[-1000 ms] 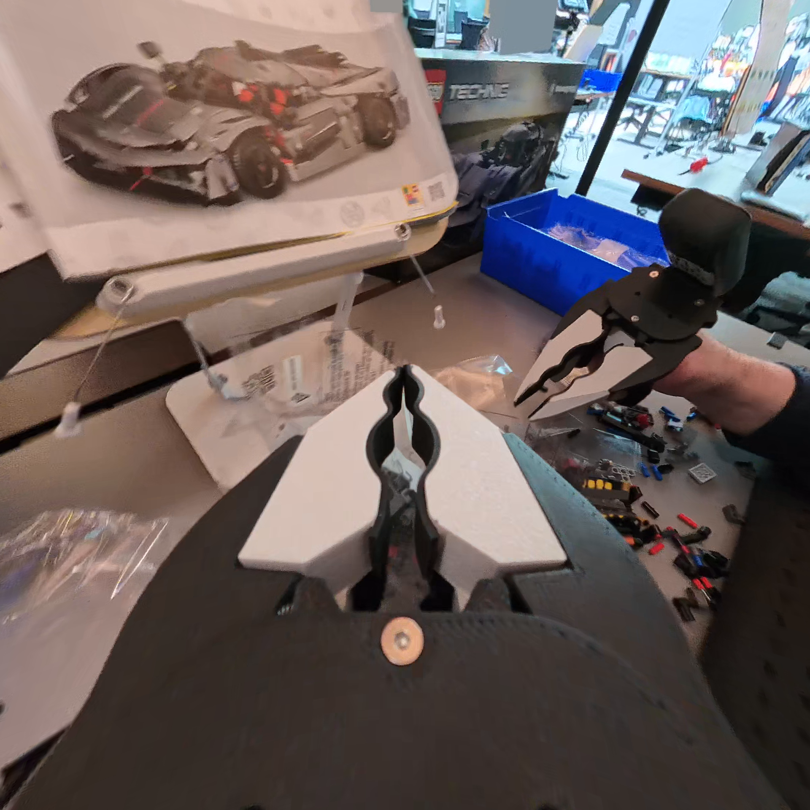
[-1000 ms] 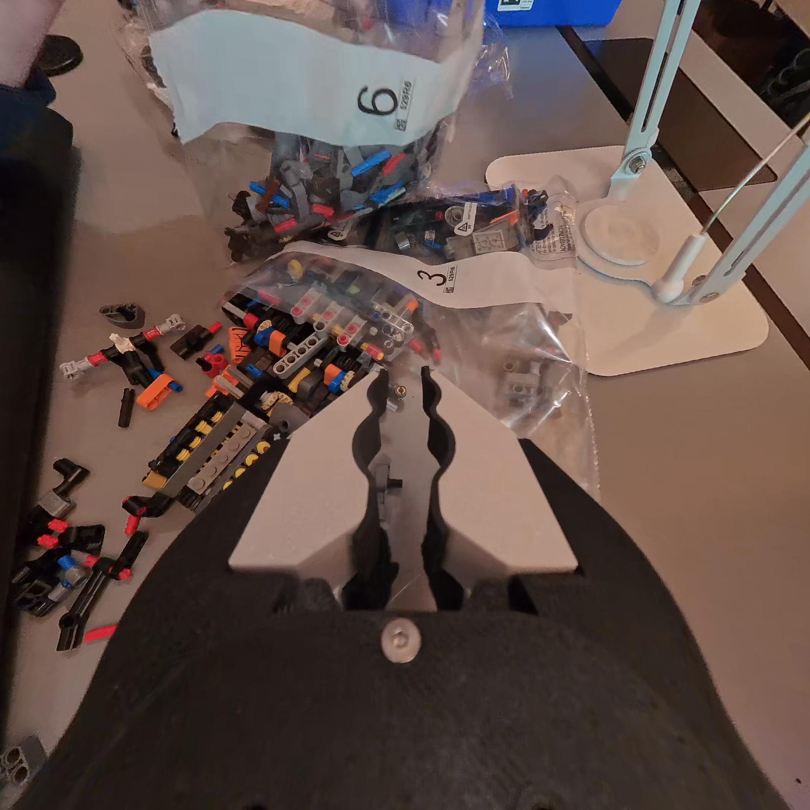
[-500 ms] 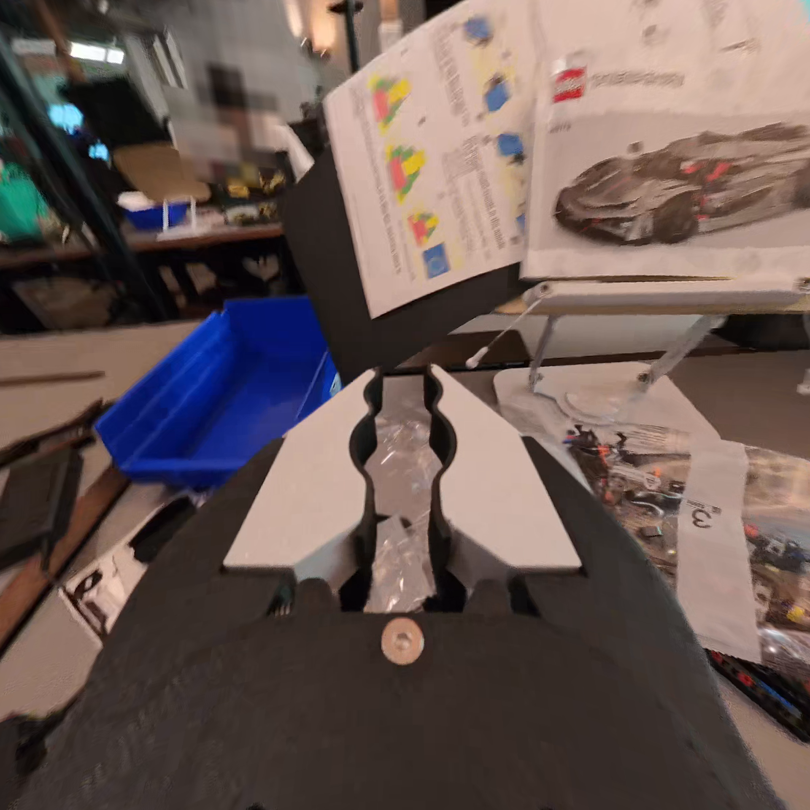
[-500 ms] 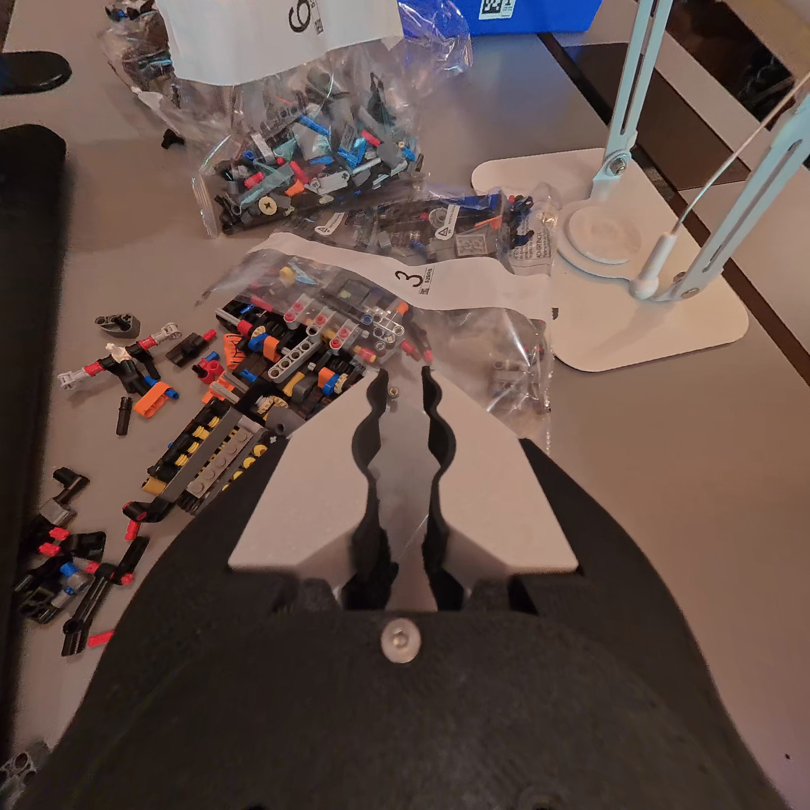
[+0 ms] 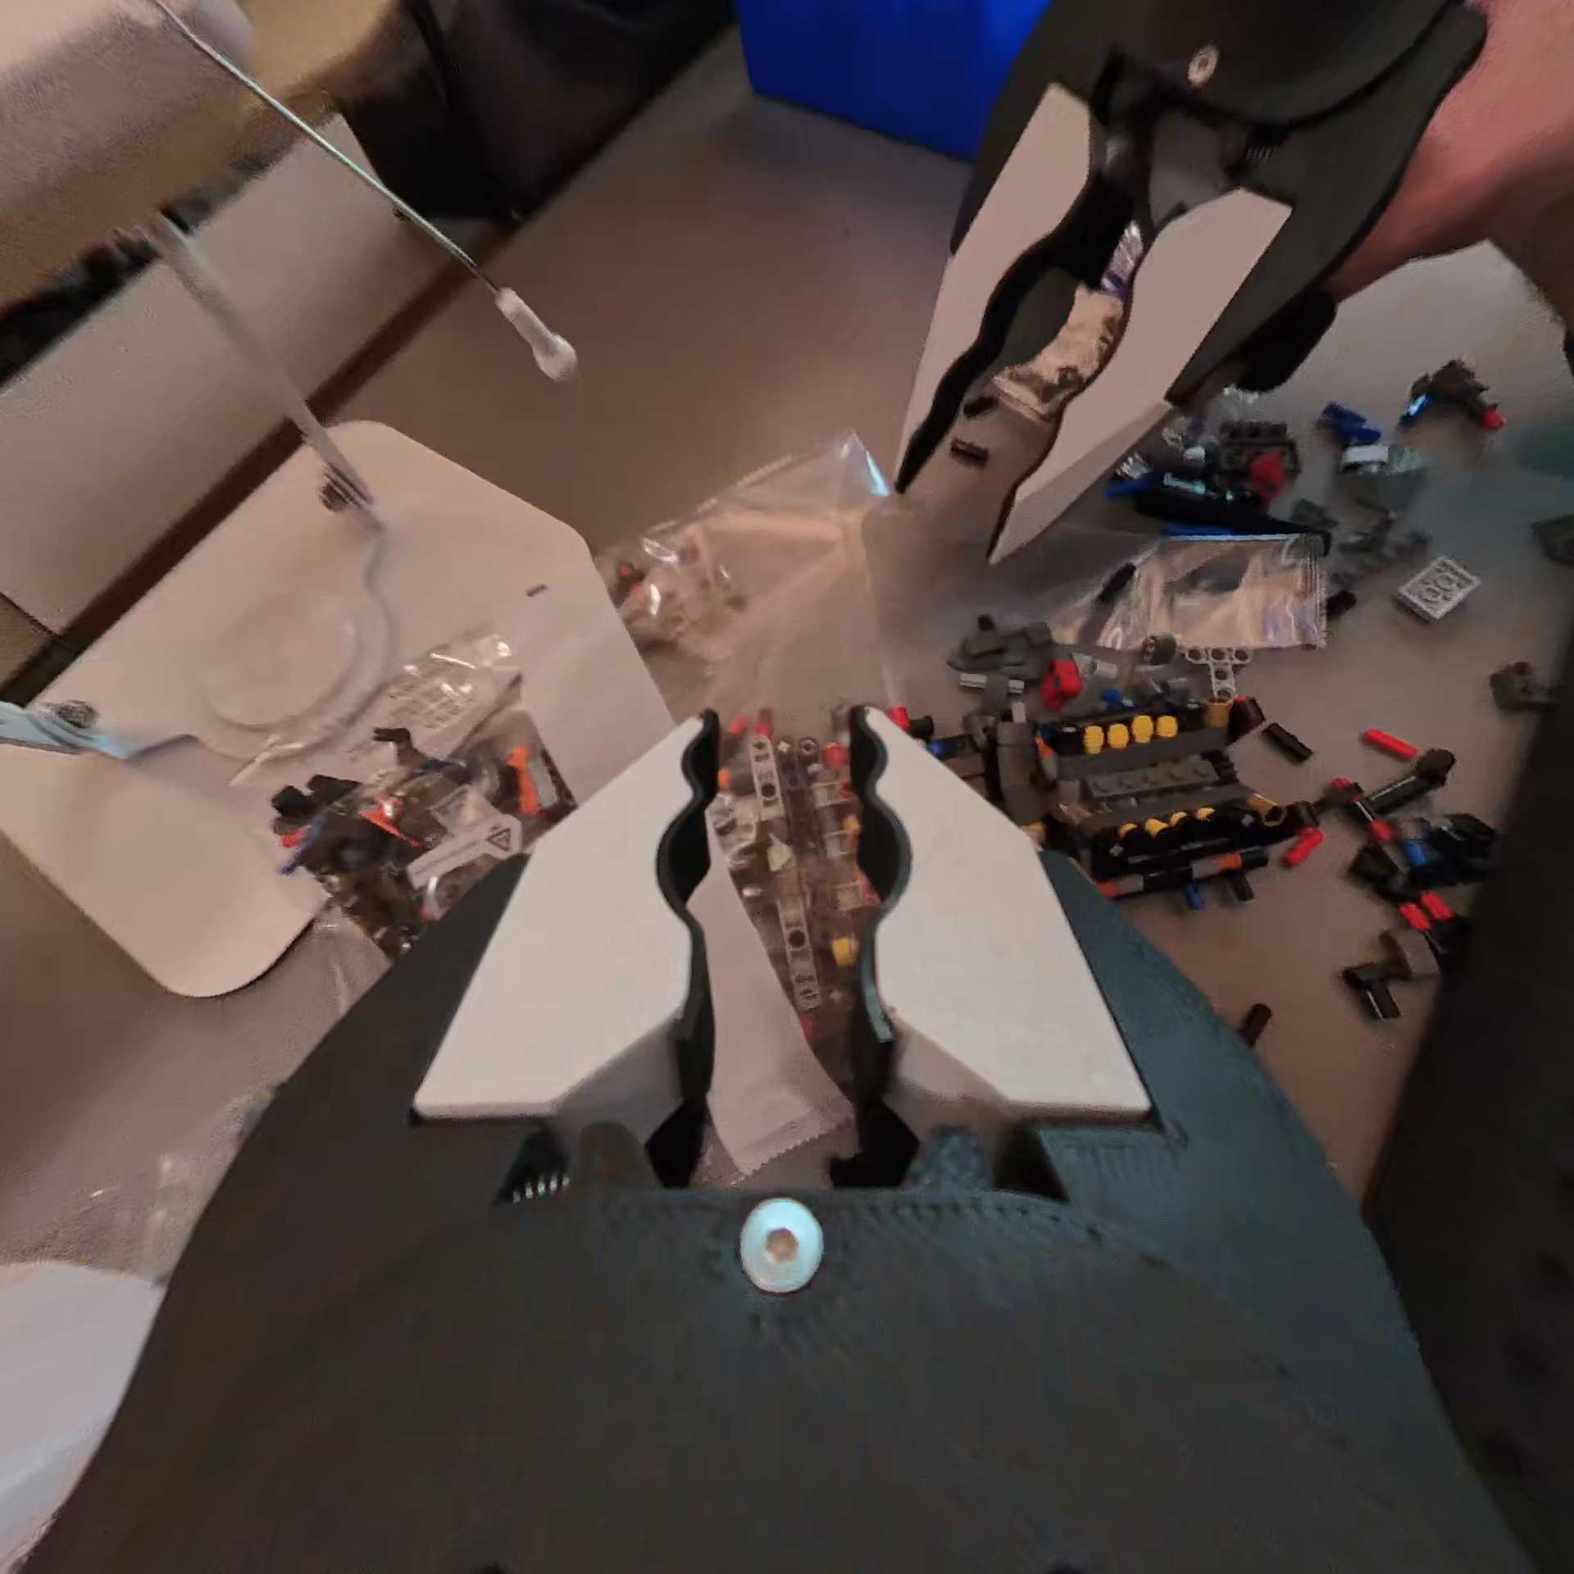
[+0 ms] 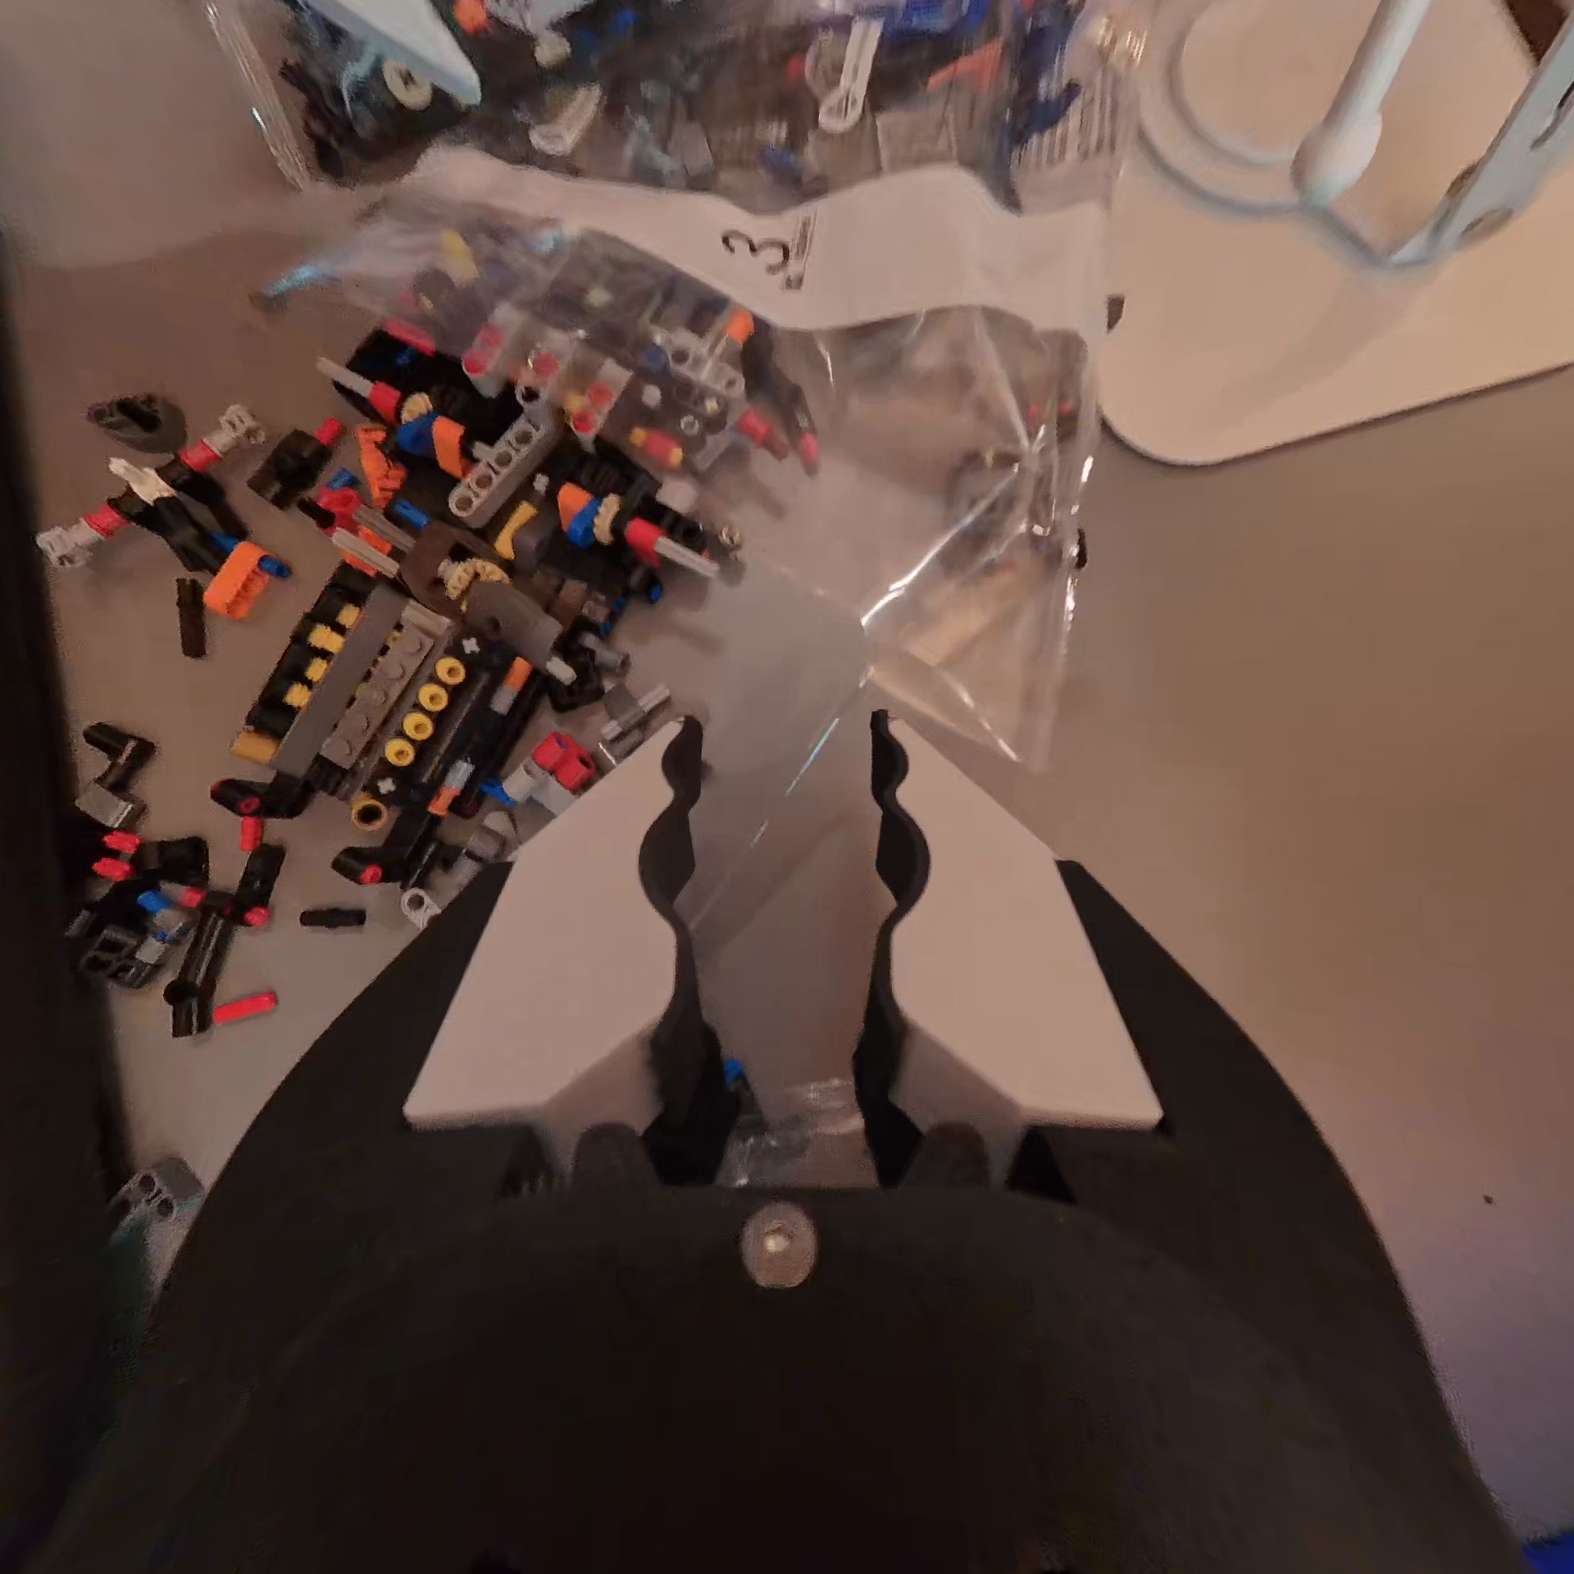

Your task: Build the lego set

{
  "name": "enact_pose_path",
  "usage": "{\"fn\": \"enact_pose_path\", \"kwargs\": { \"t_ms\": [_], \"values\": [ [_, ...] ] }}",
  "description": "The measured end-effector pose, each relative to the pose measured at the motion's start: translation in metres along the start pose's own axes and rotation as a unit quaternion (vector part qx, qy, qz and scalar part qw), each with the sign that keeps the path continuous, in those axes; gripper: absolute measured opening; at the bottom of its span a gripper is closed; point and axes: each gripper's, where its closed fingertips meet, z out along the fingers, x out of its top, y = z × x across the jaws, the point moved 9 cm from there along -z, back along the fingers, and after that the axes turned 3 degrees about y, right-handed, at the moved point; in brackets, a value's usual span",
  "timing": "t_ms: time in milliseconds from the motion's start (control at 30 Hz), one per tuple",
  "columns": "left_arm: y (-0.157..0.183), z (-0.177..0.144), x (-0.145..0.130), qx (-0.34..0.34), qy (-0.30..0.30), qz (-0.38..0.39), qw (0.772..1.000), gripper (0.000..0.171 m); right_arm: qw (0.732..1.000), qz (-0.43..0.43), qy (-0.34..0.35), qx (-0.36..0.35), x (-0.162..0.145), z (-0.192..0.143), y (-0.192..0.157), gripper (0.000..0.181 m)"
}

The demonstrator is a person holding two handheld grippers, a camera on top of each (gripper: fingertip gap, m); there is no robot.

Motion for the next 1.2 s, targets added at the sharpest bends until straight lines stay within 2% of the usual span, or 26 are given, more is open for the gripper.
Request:
{"fn": "enact_pose_path", "kwargs": {
  "t_ms": [100, 200, 367, 500, 600, 767, 833, 900, 1000, 1100, 1200],
  "values": [
    [0.001, 0.014, -0.011, -0.020, -0.046, -0.011, 0.999, 0.036, 1.000, -0.004, 0.002, -0.010, -0.001, -0.002, 0.002, 0.037],
    [0.006, 0.025, -0.017, -0.053, -0.054, -0.025, 0.997, 0.036, 1.000, -0.009, 0.015, -0.022, 0.003, -0.006, 0.002, 0.035],
    [0.012, 0.037, -0.023, -0.060, -0.084, -0.014, 0.995, 0.034, 1.000, -0.006, -0.002, -0.013, 0.001, 0.001, -0.001, 0.027],
    [0.012, 0.037, -0.023, -0.052, -0.084, -0.003, 0.995, 0.020, 1.000, -0.011, -0.017, -0.016, 0.000, 0.008, -0.002, 0.021],
    [0.011, 0.035, -0.024, -0.034, -0.088, 0.014, 0.995, 0.002, 1.000, -0.010, -0.015, -0.018, 0.000, 0.008, -0.001, 0.021],
    [0.008, 0.034, -0.025, -0.015, -0.090, 0.018, 0.996, 0.000, 0.999, -0.001, 0.002, -0.044, 0.001, -0.003, 0.005, 0.020],
    [0.008, 0.032, -0.023, -0.014, -0.084, 0.015, 0.996, 0.000, 0.998, 0.013, 0.017, -0.063, 0.002, -0.013, 0.012, 0.025],
    [0.010, 0.031, -0.021, -0.024, -0.077, 0.007, 0.997, 0.020, 0.996, 0.028, 0.041, -0.080, 0.001, -0.028, 0.018, 0.028],
    [0.014, 0.036, -0.025, -0.055, -0.097, -0.018, 0.994, 0.054, 0.992, 0.049, 0.048, -0.109, -0.006, -0.051, 0.027, 0.032],
    [0.014, 0.037, -0.025, -0.048, -0.103, -0.013, 0.993, 0.053, 0.988, 0.065, -0.002, -0.138, -0.020, -0.065, 0.030, 0.044],
    [0.014, 0.038, -0.026, -0.041, -0.105, -0.013, 0.994, 0.046, 0.984, 0.066, -0.054, -0.154, -0.030, -0.070, 0.028, 0.046]
  ]
}}
